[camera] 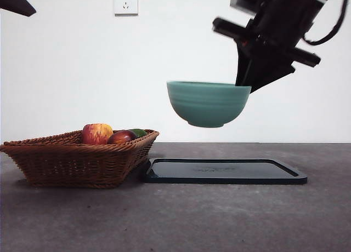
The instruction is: Pick up the wifruite, put it on the bowl, pick up the plate, put it on desk
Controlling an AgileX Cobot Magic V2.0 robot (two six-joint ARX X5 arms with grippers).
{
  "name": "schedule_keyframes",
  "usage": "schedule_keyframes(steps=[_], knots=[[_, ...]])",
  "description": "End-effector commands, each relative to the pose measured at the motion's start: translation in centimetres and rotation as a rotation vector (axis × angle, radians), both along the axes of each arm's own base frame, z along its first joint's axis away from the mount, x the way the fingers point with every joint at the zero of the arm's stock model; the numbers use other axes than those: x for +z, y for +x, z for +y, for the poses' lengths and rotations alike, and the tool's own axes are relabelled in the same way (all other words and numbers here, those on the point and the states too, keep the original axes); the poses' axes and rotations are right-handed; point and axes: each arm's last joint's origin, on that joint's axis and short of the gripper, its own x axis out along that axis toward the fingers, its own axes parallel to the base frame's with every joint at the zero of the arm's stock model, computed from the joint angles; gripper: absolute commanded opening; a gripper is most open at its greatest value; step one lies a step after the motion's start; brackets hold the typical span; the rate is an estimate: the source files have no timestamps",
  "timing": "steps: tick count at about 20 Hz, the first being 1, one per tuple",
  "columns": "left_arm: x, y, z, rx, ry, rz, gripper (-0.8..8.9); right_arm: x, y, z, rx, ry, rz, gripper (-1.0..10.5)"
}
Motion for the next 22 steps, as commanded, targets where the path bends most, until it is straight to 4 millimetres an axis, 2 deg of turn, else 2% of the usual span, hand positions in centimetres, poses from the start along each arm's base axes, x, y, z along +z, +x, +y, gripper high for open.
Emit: schedule_keyframes(steps=[1, 5, 10, 15, 19, 22], knots=[[0.2, 0.0, -0.1, -0.017, 0.001, -0.010, 3.44, -0.1, 2.1, 0.5, 0.018, -0.027, -0.017, 0.1], [0.2, 0.0, -0.1, -0.017, 0.001, -0.010, 3.44, -1.8, 5.2, 0.5, -0.007, -0.055, 0.009, 0.1], [0.2, 0.0, -0.1, -0.017, 0.001, -0.009, 3.44, -5.1, 7.6, 0.2, -0.042, -0.063, 0.030, 0.1], [0.2, 0.0, -0.1, -0.017, 0.001, -0.009, 3.44, -7.1, 8.5, 0.1, -0.049, -0.072, 0.062, 0.1], [0.2, 0.0, -0.1, -0.017, 0.002, -0.008, 3.44, -7.2, 8.5, 0.1, -0.049, -0.074, 0.069, 0.2], [0.2, 0.0, -0.1, -0.017, 0.001, -0.008, 3.44, -7.2, 8.5, 0.1, -0.055, -0.070, 0.074, 2.1]])
